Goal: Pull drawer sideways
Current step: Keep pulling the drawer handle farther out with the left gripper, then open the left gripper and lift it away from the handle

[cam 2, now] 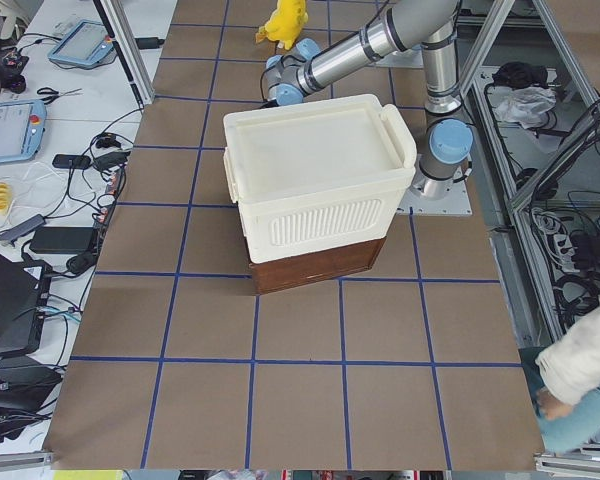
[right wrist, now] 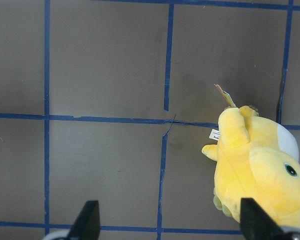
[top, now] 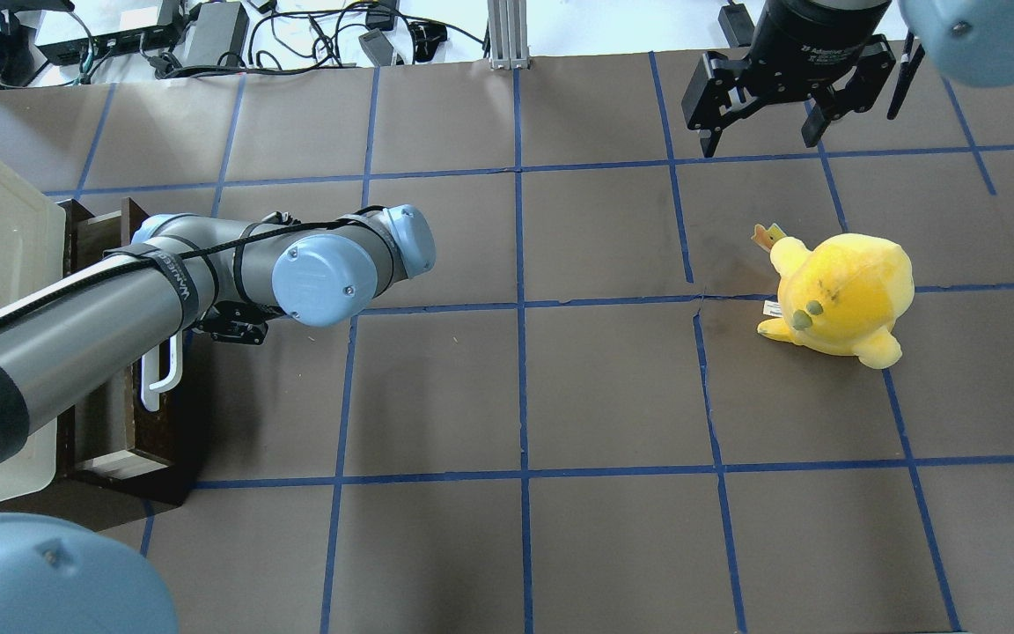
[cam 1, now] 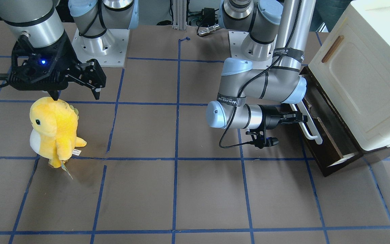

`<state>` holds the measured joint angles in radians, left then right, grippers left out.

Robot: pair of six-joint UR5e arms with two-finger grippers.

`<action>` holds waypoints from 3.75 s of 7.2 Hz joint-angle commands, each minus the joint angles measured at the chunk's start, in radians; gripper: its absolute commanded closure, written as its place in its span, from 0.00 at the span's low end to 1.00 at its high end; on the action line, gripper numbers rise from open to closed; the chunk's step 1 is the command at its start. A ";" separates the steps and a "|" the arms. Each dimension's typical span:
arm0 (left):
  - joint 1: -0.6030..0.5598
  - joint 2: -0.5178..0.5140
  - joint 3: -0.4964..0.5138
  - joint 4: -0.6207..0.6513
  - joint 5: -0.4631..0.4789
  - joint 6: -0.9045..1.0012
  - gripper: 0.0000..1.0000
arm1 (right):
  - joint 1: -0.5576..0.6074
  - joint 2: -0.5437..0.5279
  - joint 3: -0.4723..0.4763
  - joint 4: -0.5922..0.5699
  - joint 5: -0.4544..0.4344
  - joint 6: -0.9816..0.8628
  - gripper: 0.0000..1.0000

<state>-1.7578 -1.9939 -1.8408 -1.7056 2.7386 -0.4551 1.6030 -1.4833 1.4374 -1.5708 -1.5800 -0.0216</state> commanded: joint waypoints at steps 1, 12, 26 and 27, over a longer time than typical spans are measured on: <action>-0.031 0.000 0.003 0.009 -0.005 -0.002 0.88 | 0.000 0.000 0.000 0.000 0.000 0.000 0.00; -0.094 0.001 0.006 0.011 0.000 -0.001 0.64 | 0.000 0.000 0.000 0.000 0.000 -0.001 0.00; -0.014 0.409 0.296 -0.013 -1.083 0.344 0.00 | 0.000 0.000 0.000 0.000 0.000 0.000 0.00; 0.042 0.429 0.296 0.003 -1.162 0.396 0.00 | 0.000 0.000 0.000 0.000 0.000 0.000 0.00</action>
<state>-1.7741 -1.5901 -1.5450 -1.7155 1.6549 -0.1081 1.6030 -1.4834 1.4374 -1.5708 -1.5800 -0.0215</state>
